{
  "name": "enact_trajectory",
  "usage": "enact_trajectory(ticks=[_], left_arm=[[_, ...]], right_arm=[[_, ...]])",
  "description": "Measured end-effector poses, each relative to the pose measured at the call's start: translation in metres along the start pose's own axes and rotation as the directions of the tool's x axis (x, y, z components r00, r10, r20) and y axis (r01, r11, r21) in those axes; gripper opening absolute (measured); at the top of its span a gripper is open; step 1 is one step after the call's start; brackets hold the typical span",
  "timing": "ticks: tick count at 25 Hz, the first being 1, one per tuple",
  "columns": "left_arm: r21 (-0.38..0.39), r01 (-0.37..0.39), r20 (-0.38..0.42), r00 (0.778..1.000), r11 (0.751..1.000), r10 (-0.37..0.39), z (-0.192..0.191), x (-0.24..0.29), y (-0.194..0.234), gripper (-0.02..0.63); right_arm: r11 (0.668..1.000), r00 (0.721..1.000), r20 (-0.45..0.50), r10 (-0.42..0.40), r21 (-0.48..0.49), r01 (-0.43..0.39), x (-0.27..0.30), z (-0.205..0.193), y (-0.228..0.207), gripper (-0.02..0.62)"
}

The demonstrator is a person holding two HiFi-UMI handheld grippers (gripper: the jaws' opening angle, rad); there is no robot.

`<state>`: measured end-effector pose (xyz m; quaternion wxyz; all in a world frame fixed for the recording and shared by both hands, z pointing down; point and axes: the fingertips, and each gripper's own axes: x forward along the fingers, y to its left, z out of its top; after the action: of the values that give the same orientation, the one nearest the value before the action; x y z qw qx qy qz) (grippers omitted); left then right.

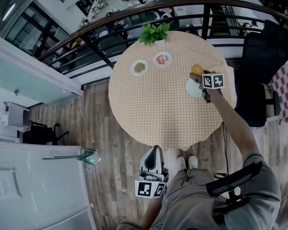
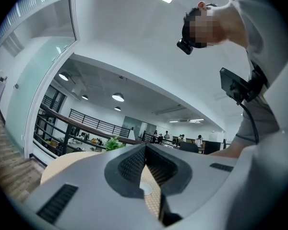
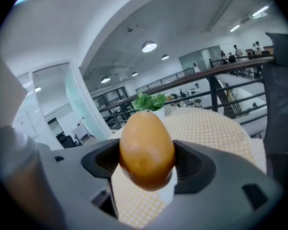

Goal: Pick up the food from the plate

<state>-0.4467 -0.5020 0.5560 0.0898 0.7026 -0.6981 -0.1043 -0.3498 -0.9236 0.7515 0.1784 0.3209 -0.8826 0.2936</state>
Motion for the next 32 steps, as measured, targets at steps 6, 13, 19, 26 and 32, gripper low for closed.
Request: enact_trajectory(ticks=[6, 13, 19, 26, 32], left_arm=[[0.043, 0.082, 0.04, 0.996, 0.996, -0.084, 0.027, 0.019, -0.017, 0.009], [0.083, 0.17, 0.087, 0.98, 0.982, -0.177, 0.061, 0.037, -0.052, 0.009], [0.111, 0.229, 0.1, 0.966, 0.967, -0.24, 0.083, 0.044, -0.085, 0.009], [0.158, 0.251, 0.065, 0.962, 0.955, -0.264, 0.089, 0.039, -0.098, 0.009], [0.161, 0.252, 0.044, 0.964, 0.954, -0.262, 0.085, 0.029, -0.092, 0.009]], right_arm=[[0.982, 0.99, 0.114, 0.083, -0.179, -0.061, -0.084, 0.04, 0.068, 0.334], [0.948, 0.959, 0.241, 0.153, -0.31, -0.073, -0.194, 0.054, 0.14, 0.334], [0.878, 0.929, 0.338, 0.147, -0.478, 0.035, -0.28, 0.058, 0.179, 0.334], [0.861, 0.868, 0.443, 0.222, -0.507, 0.039, -0.362, 0.036, 0.224, 0.334], [0.91, 0.851, 0.497, 0.17, -0.411, 0.059, -0.389, 0.005, 0.23, 0.334]])
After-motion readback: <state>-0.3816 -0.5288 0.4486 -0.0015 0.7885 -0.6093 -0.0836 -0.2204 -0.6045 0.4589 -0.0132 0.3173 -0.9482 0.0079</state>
